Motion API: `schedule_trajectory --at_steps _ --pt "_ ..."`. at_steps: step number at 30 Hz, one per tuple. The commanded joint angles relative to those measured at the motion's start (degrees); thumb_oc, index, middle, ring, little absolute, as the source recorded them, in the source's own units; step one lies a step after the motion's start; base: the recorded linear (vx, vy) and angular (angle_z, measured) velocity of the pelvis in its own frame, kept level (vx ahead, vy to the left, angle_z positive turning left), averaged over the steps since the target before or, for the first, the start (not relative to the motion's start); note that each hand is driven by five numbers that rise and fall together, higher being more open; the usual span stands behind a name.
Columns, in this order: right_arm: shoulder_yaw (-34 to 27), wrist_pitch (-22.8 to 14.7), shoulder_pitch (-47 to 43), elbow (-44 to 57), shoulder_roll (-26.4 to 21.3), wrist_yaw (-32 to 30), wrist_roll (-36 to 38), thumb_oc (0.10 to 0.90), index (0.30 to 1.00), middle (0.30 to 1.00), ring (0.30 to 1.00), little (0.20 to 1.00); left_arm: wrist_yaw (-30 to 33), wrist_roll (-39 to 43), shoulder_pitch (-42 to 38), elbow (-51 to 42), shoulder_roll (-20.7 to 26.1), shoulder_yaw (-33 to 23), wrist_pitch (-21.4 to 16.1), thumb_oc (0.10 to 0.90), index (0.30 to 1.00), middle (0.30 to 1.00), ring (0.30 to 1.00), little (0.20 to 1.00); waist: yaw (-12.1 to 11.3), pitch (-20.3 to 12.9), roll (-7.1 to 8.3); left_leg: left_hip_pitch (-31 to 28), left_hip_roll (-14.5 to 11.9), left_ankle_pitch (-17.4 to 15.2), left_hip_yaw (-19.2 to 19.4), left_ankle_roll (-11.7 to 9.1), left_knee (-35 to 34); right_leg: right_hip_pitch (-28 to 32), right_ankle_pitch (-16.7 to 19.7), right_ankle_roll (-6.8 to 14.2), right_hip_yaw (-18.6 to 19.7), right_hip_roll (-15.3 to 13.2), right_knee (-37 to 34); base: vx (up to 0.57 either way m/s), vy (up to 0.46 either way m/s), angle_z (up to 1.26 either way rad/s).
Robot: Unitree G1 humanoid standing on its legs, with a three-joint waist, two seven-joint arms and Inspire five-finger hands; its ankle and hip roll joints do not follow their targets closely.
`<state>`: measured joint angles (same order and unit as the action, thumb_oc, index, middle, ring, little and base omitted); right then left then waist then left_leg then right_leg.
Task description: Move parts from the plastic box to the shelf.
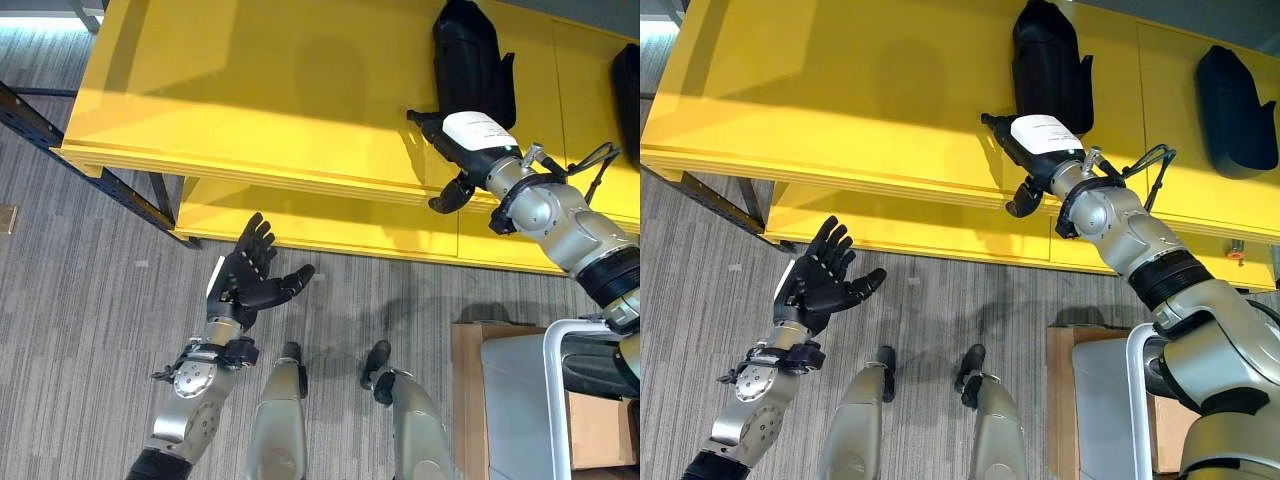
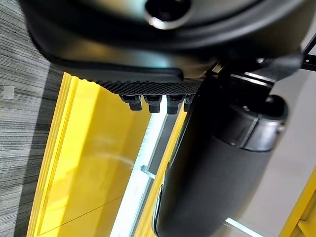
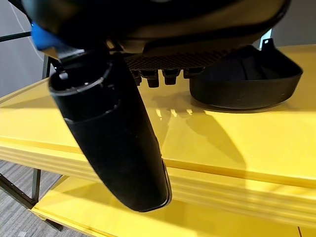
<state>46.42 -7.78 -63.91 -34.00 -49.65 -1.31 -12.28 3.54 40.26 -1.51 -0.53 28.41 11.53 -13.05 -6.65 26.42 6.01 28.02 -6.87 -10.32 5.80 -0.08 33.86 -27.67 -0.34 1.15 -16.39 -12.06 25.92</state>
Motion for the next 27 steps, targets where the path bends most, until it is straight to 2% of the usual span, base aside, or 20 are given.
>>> schedule_trajectory --at_steps 1,11,15,16,17,23,27 --pt "-0.8 -0.6 -9.3 1.6 -2.0 -4.0 1.5 0.9 1.0 1.0 1.0 1.0 -0.8 0.8 -0.6 -8.4 2.4 -0.7 -6.6 0.9 1.0 1.0 1.0 1.0 -0.3 -2.8 -0.75 1.3 -1.6 4.3 -7.8 -2.5 -4.9 4.7 -5.9 3.9 2.9 -1.6 5.1 0.0 0.0 0.0" --pt "-5.8 -1.7 -3.4 10.2 -4.7 -3.8 3.5 0.9 1.0 1.0 1.0 1.0 -0.6 0.0 -0.9 -8.3 1.9 -1.2 -6.3 0.9 1.0 1.0 1.0 1.0 0.5 -3.0 -0.48 1.4 -1.6 4.2 -7.8 -2.5 -4.7 4.7 -5.7 3.9 2.7 -1.7 4.8 0.0 0.0 0.0" --pt "-15.6 -4.3 6.1 21.2 -5.6 -4.4 9.5 0.9 1.0 1.0 1.0 1.0 -0.3 -0.6 -1.5 -8.1 1.1 -1.3 -6.4 0.9 1.0 1.0 1.0 1.0 1.4 -3.7 0.07 0.7 -1.7 3.9 -7.9 -2.4 -4.7 5.4 -6.0 4.0 2.8 -1.6 4.7 0.0 0.0 0.0" --pt "-15.6 -4.3 6.2 21.2 -5.6 -4.4 9.5 0.9 1.0 1.0 1.0 1.0 -0.3 -0.6 -1.5 -8.1 1.1 -1.3 -6.4 0.9 1.0 1.0 1.0 1.0 1.4 -3.7 0.09 0.7 -1.7 3.9 -7.8 -2.4 -4.7 5.4 -6.0 4.0 2.8 -1.6 4.7 0.0 0.0 0.0" --pt "-18.6 -5.3 9.4 24.0 -5.6 -4.5 11.2 0.9 1.0 1.0 1.0 1.0 -0.4 -0.6 -1.4 -8.1 1.0 -1.2 -6.4 0.9 1.0 1.0 1.0 1.0 1.7 -3.9 0.18 0.4 -1.7 3.9 -7.8 -2.4 -4.9 5.7 -5.9 4.2 2.7 -1.7 4.4 0.0 0.0 0.0" --pt "-26.8 -7.6 19.4 31.6 -4.7 -4.2 15.6 0.9 1.0 1.0 1.0 1.0 -1.2 -0.5 -1.1 -7.7 0.9 -1.1 -6.1 0.9 1.0 1.0 1.0 1.0 2.8 -5.2 0.64 -0.7 -1.8 3.9 -7.7 -2.5 -5.6 6.8 -5.8 4.3 2.9 -1.6 3.6 0.0 0.0 0.0" --pt "-34.2 -9.5 29.5 36.4 0.1 -3.6 20.1 0.9 1.0 1.0 1.0 1.0 -1.8 -0.8 -0.5 -7.0 0.2 -1.4 -5.9 0.9 1.0 1.0 1.0 1.0 3.9 -6.5 0.79 -3.0 -1.9 3.9 -7.3 -2.4 -7.0 9.0 -5.2 4.6 3.1 -1.4 1.6 0.0 0.0 0.0"
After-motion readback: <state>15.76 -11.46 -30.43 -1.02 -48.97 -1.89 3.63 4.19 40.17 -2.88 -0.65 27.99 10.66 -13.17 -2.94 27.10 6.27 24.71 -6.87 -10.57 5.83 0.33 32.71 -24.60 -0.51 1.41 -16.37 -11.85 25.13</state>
